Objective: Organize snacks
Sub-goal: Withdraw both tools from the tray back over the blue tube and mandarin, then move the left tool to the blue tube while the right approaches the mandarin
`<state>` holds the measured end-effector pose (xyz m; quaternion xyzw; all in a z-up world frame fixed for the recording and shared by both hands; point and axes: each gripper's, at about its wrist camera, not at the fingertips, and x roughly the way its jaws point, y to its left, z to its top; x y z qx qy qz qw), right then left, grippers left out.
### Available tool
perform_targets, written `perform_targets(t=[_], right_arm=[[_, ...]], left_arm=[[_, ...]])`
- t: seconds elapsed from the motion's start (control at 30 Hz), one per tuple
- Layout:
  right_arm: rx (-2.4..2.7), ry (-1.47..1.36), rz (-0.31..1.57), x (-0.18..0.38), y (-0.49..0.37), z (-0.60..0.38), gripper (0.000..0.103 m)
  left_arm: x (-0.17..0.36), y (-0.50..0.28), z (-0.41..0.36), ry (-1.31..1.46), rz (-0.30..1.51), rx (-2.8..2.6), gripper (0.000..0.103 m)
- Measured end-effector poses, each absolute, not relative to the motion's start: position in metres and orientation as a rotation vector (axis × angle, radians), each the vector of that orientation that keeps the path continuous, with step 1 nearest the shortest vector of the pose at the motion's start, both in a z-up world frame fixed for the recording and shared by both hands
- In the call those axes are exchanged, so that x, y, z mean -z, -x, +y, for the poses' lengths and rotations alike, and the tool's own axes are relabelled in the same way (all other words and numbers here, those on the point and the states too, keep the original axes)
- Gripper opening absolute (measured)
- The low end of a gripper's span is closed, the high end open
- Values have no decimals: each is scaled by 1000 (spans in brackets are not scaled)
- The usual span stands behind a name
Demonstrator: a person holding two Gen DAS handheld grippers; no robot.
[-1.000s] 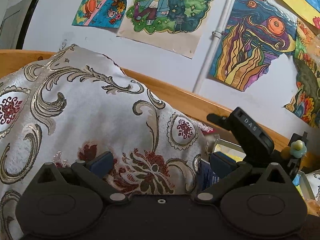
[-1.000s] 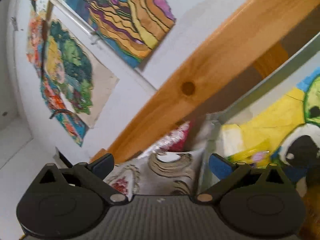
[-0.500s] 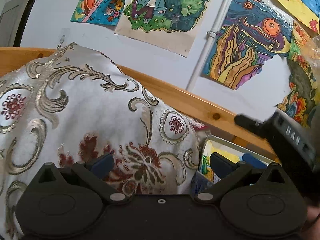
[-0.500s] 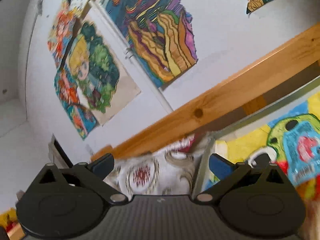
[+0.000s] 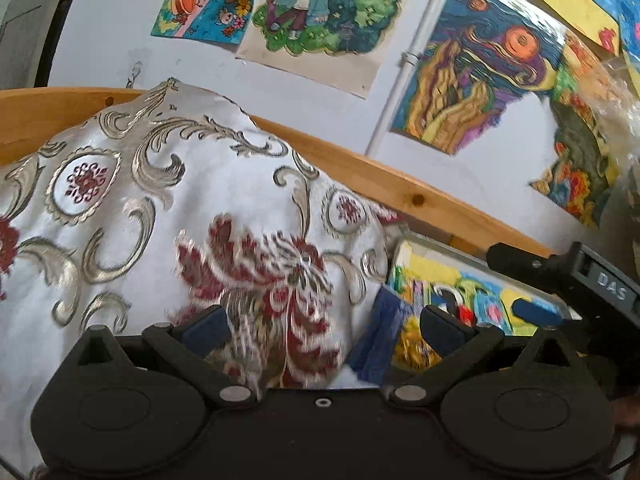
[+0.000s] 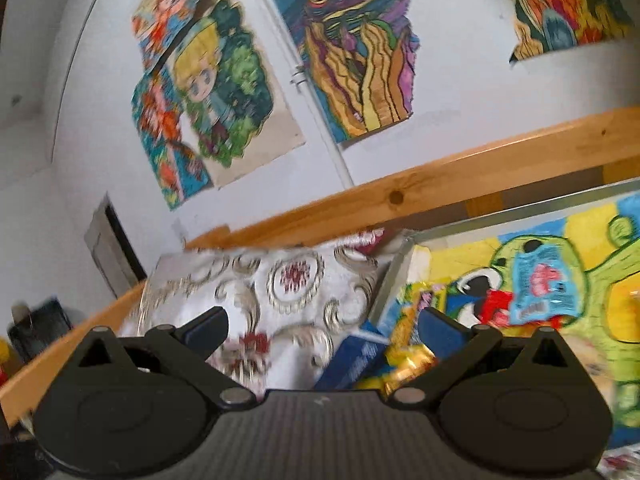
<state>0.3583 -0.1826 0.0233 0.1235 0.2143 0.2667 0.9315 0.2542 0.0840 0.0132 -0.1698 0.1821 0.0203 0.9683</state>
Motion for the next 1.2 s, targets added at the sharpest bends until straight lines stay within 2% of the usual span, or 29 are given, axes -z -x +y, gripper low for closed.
perform_targets(t=[0.63,0.83,1.2], right_arm=[[-418,44,635,-27,-205,-219,103],[-380,34,753,-13,-180,-236,103],[-281,82,835,4,-153,-253,103]], left_arm=[[-11,-144,51,198,484,10,102],[-6,-131,45,186,525,33,102],[9,-128,21,112,635,123,102]])
